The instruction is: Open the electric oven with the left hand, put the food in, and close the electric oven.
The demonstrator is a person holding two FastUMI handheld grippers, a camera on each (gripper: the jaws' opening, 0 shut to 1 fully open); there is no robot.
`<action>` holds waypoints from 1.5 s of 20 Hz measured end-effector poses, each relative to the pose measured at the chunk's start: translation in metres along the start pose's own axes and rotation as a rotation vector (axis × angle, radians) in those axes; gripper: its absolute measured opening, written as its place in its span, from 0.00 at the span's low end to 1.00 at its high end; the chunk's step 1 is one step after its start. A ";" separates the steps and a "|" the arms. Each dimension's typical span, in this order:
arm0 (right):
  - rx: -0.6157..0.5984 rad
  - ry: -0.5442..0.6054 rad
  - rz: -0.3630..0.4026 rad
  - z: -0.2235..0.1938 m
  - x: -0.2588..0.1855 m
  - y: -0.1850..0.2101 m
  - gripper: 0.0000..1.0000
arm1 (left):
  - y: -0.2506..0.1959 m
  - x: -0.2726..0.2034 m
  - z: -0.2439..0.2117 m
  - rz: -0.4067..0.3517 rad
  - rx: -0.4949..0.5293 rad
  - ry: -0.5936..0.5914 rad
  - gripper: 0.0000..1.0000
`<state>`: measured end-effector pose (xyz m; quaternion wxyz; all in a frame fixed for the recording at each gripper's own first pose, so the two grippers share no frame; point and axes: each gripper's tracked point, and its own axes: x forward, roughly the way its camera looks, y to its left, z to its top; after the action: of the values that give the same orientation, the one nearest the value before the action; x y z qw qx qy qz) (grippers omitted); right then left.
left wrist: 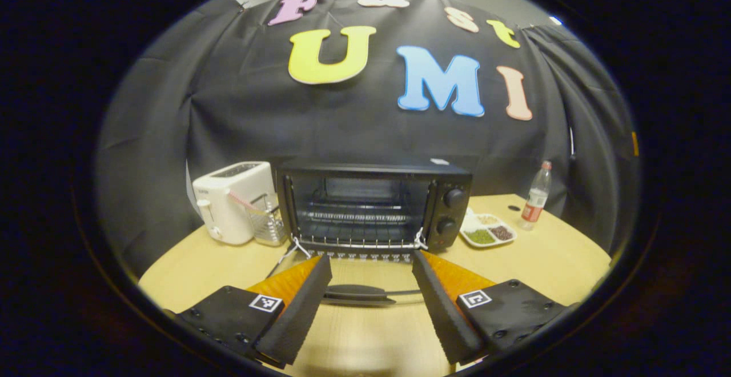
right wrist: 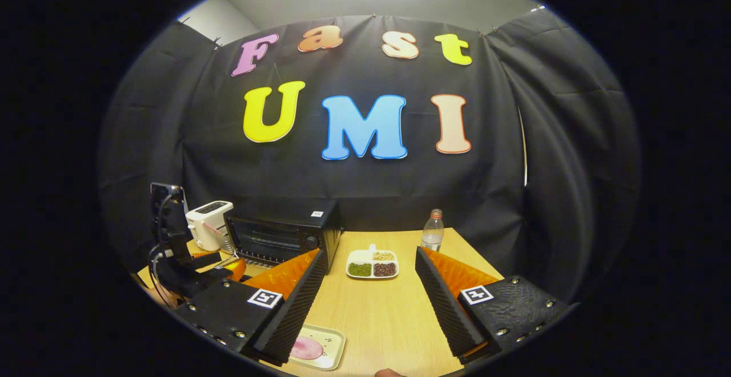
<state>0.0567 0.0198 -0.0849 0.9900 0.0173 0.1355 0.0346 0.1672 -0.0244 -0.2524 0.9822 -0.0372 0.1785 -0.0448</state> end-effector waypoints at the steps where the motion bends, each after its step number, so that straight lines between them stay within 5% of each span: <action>1: 0.013 0.018 0.027 -0.006 0.002 0.004 0.98 | 0.002 -0.009 0.012 0.005 0.005 -0.024 0.96; 14: 0.269 0.478 0.325 -0.116 0.008 0.046 0.98 | 0.041 -0.131 0.096 0.159 0.042 -0.204 1.00; 23: 0.423 0.803 0.418 -0.179 0.006 0.061 0.98 | 0.051 -0.172 0.114 0.208 0.040 -0.244 1.00; 30: 0.439 1.003 0.397 -0.234 0.006 0.059 0.97 | 0.065 -0.186 0.106 0.247 0.049 -0.233 1.00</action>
<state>-0.0046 0.0850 -0.3089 0.7528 0.2288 0.5858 0.1944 0.0362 0.0647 -0.0946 0.9949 0.0038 0.0656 0.0768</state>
